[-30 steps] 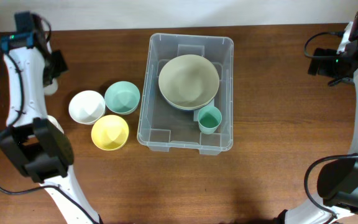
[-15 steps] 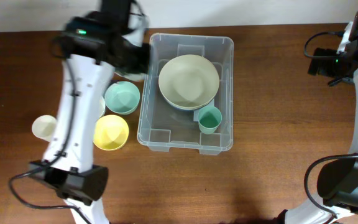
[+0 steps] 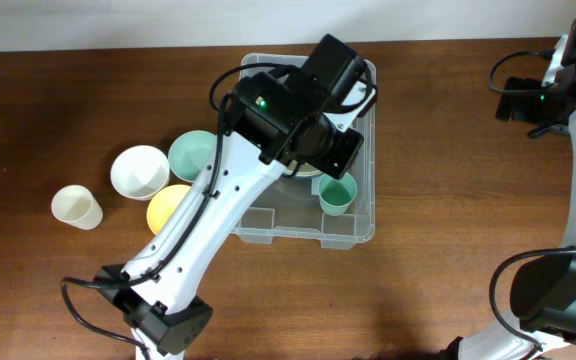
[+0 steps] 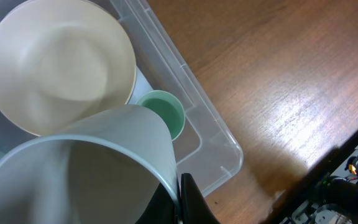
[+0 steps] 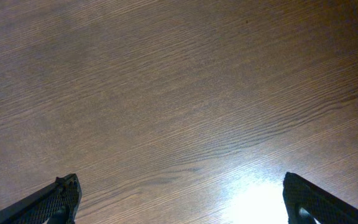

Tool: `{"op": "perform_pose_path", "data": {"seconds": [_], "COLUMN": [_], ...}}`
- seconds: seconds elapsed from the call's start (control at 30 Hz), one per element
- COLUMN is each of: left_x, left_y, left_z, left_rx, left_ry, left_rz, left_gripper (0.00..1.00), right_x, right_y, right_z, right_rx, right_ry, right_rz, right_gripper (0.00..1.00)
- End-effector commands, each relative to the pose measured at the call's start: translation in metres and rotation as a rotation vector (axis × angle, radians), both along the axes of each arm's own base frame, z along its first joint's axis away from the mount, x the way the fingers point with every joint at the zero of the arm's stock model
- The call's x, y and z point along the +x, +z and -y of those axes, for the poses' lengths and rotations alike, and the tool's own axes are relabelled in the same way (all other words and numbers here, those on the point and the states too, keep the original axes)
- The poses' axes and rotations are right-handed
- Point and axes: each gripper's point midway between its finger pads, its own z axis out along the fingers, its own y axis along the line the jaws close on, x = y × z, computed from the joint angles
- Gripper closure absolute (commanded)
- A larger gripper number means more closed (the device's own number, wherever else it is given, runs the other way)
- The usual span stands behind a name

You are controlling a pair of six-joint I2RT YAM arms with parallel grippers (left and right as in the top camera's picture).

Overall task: Pack container
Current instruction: 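Carry the white cup into the bin onto the mint cup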

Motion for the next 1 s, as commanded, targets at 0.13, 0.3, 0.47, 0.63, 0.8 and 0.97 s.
{"op": "perform_pose_path", "data": {"seconds": [0.13,0.3,0.47,0.63,0.8,0.97], "left_x": [-0.006,-0.003,0.000,0.002,0.000,0.000], "left_y": [-0.051,-0.076,-0.096,-0.114,-0.120,-0.120], "left_z": [0.028,0.036,0.039,0.041,0.040,0.040], "left_rx": [0.062,0.079,0.100,0.125,0.137,0.137], "left_ry": [-0.069,-0.078,-0.077,-0.078,-0.078,-0.078], "left_rz": [-0.075,-0.101,-0.124,-0.153,-0.166,-0.167], "left_gripper": [1.00,1.00,0.99,0.99,1.00,0.70], "right_x": [0.000,0.000,0.000,0.000,0.000,0.000], "right_y": [0.010,0.010,0.011,0.011,0.011,0.011], "right_z": [0.001,0.001,0.001,0.001,0.001,0.001], "right_rx": [0.001,0.001,0.001,0.001,0.001,0.001], "right_ry": [-0.012,-0.012,-0.012,-0.012,-0.012,-0.012], "right_rz": [0.030,0.030,0.030,0.030,0.030,0.030], "right_gripper": [0.01,0.01,0.01,0.01,0.01,0.01]}}
